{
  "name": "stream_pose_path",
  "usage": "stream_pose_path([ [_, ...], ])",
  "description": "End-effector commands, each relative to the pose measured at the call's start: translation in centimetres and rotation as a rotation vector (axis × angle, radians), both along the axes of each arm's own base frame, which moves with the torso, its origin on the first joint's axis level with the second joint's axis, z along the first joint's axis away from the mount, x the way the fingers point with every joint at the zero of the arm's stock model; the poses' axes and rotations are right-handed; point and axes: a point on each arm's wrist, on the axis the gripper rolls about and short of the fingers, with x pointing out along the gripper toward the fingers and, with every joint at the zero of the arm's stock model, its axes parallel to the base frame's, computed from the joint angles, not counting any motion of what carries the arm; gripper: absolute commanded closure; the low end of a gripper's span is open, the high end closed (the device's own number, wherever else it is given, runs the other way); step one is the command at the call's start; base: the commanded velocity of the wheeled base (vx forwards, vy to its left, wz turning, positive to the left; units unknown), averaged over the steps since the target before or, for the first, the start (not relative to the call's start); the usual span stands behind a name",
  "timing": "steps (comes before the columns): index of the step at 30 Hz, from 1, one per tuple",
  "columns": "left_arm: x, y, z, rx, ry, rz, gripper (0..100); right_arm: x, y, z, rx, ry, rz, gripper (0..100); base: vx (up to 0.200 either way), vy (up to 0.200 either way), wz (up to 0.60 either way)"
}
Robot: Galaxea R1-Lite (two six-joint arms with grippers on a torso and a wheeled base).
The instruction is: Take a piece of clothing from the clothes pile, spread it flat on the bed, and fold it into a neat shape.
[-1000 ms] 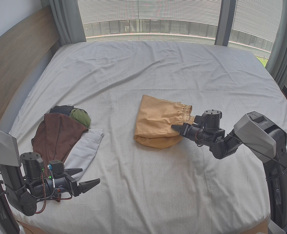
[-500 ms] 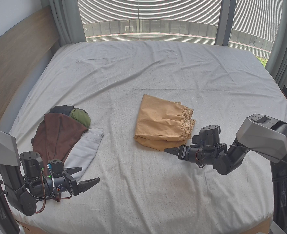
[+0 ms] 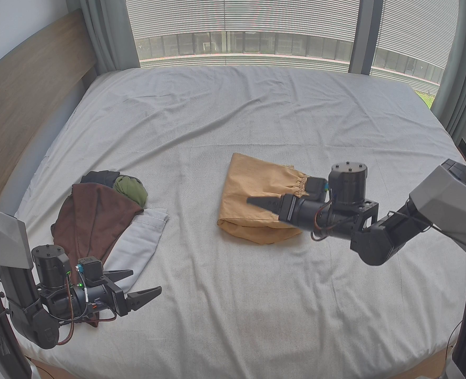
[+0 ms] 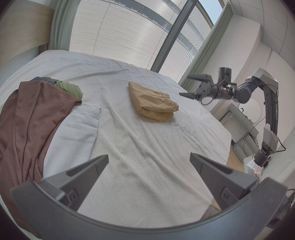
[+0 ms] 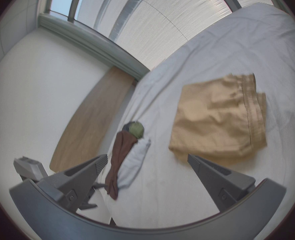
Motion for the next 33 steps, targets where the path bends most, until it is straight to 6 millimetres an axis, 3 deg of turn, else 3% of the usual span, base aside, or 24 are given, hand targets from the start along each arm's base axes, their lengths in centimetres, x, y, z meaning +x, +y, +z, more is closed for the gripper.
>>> stream_pose_path([
  [1,0.1,0.0,0.0,-0.001,-0.003,-0.001,0,3.4,-1.6,1.7,0.073,-0.056,-0.074,0,0.000,0.000,0.00],
  [6,0.1,0.0,0.0,-0.001,-0.004,-0.001,0,6.3,-3.1,-2.9,0.046,0.002,-0.135,0,0.000,0.000,0.00],
  [7,0.1,0.0,0.0,-0.001,-0.004,-0.001,0,6.3,-3.1,-2.9,0.046,0.002,-0.135,0,0.000,0.000,0.00],
  [13,0.0,0.0,0.0,-0.001,-0.001,-0.001,0,7.7,-4.5,-7.3,0.009,0.067,-0.176,0,0.000,0.000,0.00],
  [25,-0.1,0.0,0.0,-0.002,0.001,-0.001,0,7.5,-4.3,-9.8,-0.031,0.103,-0.184,0,0.000,0.000,0.00],
  [28,-0.1,0.0,0.1,-0.002,-0.002,-0.001,0,7.5,-4.2,-9.6,-0.029,0.094,-0.190,0,0.000,0.000,0.00],
  [31,-0.3,0.0,1.5,-0.033,-0.046,-0.011,0,6.4,-4.4,-6.5,0.002,0.016,-0.187,0,0.000,0.000,0.00],
  [32,-0.3,-0.1,2.3,-0.059,-0.066,-0.018,0,5.5,-4.6,-4.1,0.015,-0.014,-0.186,0,0.000,0.000,0.00],
  [33,-0.3,-0.1,2.4,-0.062,-0.070,-0.018,0,5.4,-4.6,-3.9,0.017,-0.018,-0.186,0,0.000,0.000,0.00],
])
